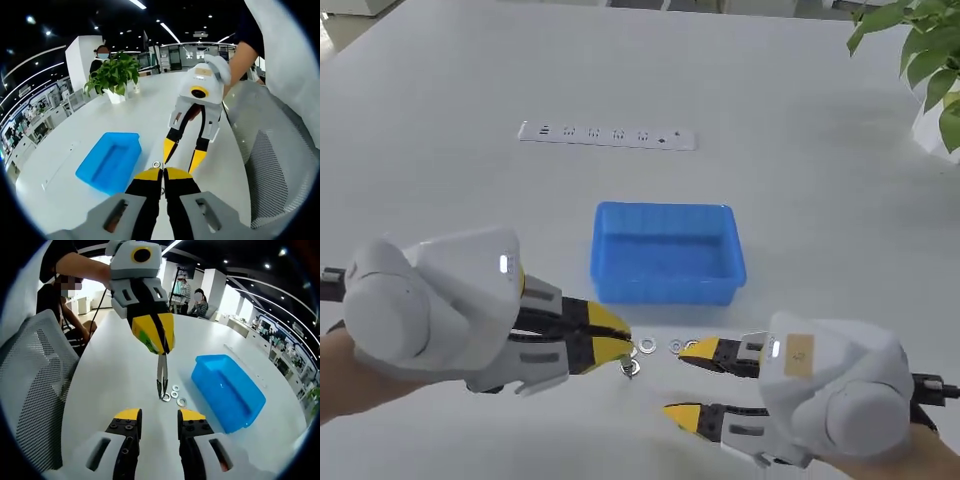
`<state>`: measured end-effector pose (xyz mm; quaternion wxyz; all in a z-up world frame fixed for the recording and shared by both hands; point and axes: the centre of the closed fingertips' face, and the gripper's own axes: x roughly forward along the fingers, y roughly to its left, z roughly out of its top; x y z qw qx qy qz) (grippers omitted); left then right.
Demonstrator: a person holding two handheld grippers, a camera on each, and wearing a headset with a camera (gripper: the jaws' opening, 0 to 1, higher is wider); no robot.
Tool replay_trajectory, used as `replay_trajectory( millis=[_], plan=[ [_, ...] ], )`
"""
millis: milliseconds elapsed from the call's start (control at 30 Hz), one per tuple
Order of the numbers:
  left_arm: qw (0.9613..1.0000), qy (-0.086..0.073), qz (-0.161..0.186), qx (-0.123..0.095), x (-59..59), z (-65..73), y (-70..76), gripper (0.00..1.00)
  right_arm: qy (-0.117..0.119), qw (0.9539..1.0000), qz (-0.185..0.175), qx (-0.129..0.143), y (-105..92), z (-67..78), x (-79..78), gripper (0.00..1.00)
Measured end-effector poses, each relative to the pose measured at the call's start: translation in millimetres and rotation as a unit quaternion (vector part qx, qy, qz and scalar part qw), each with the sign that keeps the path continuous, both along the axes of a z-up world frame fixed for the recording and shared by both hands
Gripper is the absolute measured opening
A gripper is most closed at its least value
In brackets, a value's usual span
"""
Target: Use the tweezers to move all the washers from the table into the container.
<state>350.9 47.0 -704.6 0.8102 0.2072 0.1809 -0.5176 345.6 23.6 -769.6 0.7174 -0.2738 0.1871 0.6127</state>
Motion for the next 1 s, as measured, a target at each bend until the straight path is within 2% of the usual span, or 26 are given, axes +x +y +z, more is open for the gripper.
replay_trajectory(
  millis=[167, 200, 233, 300, 333, 433, 533, 700, 767, 833, 900, 1000],
  plan=[
    [0.9999, 0.011, -0.002, -0.002, 1.5, 0.6, 1.2, 0.05, 0.006, 1.0000, 0.008, -0.001, 4.5, -0.6, -0.6, 0.29],
    [0.9998, 0.018, -0.006, -0.003, -0.1, 0.4, 0.8, 0.05, 0.005, 0.9999, 0.010, -0.001, 5.8, -0.6, -0.2, 0.29],
    [0.9990, 0.042, -0.018, -0.005, -6.3, -1.4, 0.2, 0.05, 0.002, 0.9999, 0.015, -0.001, 8.1, -0.1, 0.9, 0.29],
    [0.9993, 0.032, -0.021, 0.003, -3.7, -1.0, 2.6, 0.05, -0.002, 0.9998, 0.022, 0.000, 12.4, 0.9, 4.0, 0.29],
    [0.9990, 0.040, -0.022, 0.004, -3.6, -1.3, 3.6, 0.05, -0.001, 0.9997, 0.024, -0.002, 13.9, 0.3, 5.7, 0.29],
    [0.9988, 0.045, -0.018, 0.007, 2.3, -1.5, 6.3, 0.05, 0.001, 0.9995, 0.033, -0.002, 20.9, -0.8, 11.1, 0.29],
    [0.9980, 0.058, -0.025, 0.007, 2.9, -2.1, 5.0, 0.05, 0.009, 0.9991, 0.042, -0.001, 28.7, -1.7, 13.0, 0.29],
    [0.9971, 0.070, -0.026, 0.014, 6.3, -4.0, 8.8, 0.05, 0.023, 0.9977, 0.063, -0.004, 41.5, -6.4, 12.0, 0.29],
    [0.9971, 0.071, -0.024, 0.017, 6.6, -4.9, 9.2, 0.05, 0.022, 0.9970, 0.074, -0.007, 45.6, -8.6, 11.4, 0.26],
    [0.9967, 0.076, -0.023, 0.016, 6.0, -5.6, 8.7, 0.06, 0.036, 0.9953, 0.089, -0.009, 49.9, -10.8, 7.6, 0.20],
    [0.9965, 0.078, -0.027, 0.018, 4.0, -6.4, 7.7, 0.06, 0.039, 0.9948, 0.094, -0.011, 52.8, -11.4, 7.6, 0.19],
    [0.9964, 0.070, -0.035, 0.033, 0.8, -8.3, 7.4, 0.06, 0.042, 0.9932, 0.107, -0.016, 54.2, -12.2, 4.6, 0.17]
  ],
)
